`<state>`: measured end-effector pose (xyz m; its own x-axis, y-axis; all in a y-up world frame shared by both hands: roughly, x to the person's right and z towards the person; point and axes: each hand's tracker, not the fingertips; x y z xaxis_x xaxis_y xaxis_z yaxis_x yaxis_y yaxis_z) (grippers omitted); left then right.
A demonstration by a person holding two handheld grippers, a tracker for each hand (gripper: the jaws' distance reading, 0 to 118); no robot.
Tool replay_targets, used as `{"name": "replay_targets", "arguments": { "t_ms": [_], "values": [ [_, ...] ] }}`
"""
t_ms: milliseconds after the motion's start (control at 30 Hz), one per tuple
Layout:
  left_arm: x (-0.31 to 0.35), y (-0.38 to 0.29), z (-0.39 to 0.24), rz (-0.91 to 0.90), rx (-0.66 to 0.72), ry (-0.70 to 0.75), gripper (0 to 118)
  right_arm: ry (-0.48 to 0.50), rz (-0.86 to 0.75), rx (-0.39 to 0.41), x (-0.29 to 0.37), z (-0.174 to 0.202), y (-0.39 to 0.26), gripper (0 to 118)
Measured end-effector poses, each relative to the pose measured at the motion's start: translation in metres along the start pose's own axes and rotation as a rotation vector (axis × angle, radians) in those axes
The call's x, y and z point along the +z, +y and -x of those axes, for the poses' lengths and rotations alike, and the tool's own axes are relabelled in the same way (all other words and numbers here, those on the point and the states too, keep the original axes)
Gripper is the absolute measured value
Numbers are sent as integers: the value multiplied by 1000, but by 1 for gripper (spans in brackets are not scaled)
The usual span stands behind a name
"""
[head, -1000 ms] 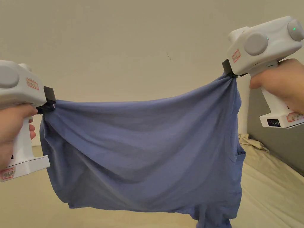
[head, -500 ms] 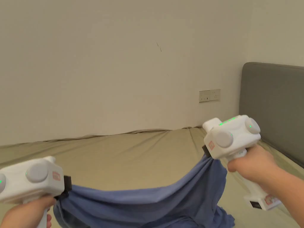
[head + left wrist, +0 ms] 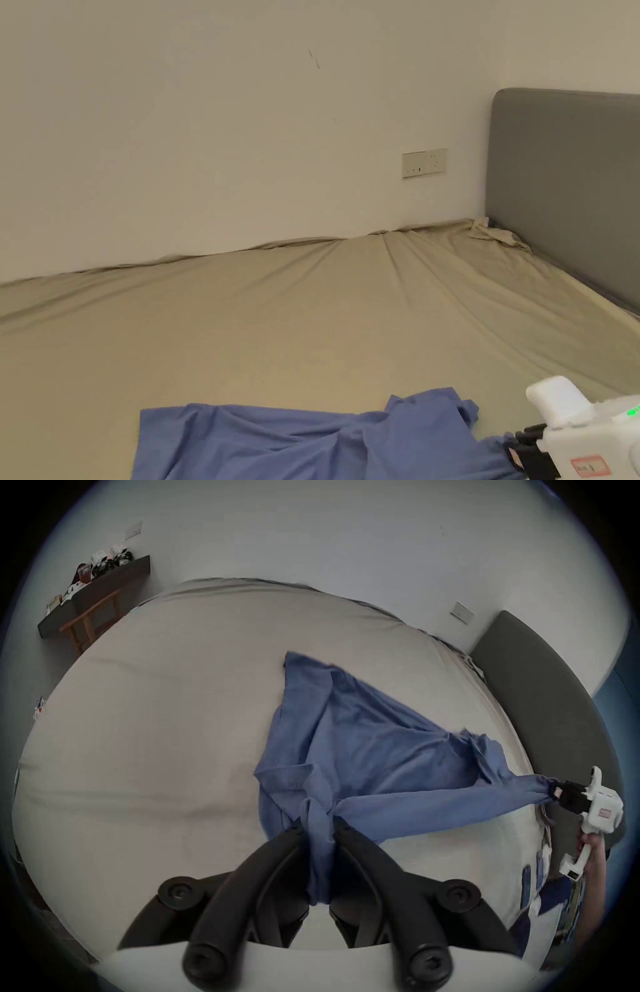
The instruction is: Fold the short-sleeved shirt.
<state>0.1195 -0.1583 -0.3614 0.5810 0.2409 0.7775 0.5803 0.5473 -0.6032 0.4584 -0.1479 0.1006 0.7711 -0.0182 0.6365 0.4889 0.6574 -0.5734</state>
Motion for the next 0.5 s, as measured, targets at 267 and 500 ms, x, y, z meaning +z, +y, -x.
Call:
{"name": "replay_targets", "arguments": {
  "t_ms": [267, 500],
  "values": [
    [54, -77, 11, 78, -55, -71, 7, 52, 149, -18, 55, 30, -98, 5],
    [78, -129, 24, 159, -32, -90, 7, 39, 290, 59, 89, 54, -154, 5]
  ]
}}
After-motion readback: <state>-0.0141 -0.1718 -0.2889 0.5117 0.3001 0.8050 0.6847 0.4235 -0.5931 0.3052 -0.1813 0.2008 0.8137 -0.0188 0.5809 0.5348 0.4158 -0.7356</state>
